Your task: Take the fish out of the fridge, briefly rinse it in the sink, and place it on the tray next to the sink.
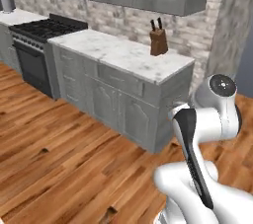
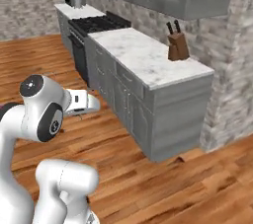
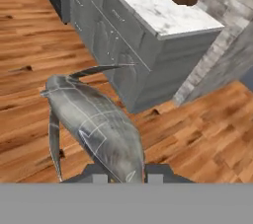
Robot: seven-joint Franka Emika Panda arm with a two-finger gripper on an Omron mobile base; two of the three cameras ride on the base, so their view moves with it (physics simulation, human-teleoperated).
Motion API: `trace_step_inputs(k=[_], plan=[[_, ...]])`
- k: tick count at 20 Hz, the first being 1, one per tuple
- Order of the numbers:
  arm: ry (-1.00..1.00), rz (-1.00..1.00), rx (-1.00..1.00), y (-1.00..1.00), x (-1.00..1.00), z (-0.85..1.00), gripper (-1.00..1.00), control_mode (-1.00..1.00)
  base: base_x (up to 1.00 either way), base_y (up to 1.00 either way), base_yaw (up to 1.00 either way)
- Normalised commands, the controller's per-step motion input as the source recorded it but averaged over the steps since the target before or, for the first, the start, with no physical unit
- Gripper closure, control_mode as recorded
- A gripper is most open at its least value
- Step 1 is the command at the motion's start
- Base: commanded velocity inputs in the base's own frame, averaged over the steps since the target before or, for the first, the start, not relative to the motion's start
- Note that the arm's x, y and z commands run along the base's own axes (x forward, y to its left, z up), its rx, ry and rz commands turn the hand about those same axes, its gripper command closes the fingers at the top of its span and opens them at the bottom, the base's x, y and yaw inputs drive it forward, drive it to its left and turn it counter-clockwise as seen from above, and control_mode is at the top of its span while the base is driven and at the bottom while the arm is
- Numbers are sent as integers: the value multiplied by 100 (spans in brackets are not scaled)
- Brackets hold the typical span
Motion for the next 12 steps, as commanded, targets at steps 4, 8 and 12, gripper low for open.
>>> trace_step_inputs(k=[4,8,12], plan=[[0,0,0,0,0,0,100,100,0,0,96],[0,0,0,0,0,0,100,100,0,0,97],[0,0,0,0,0,0,100,100,0,0,96]])
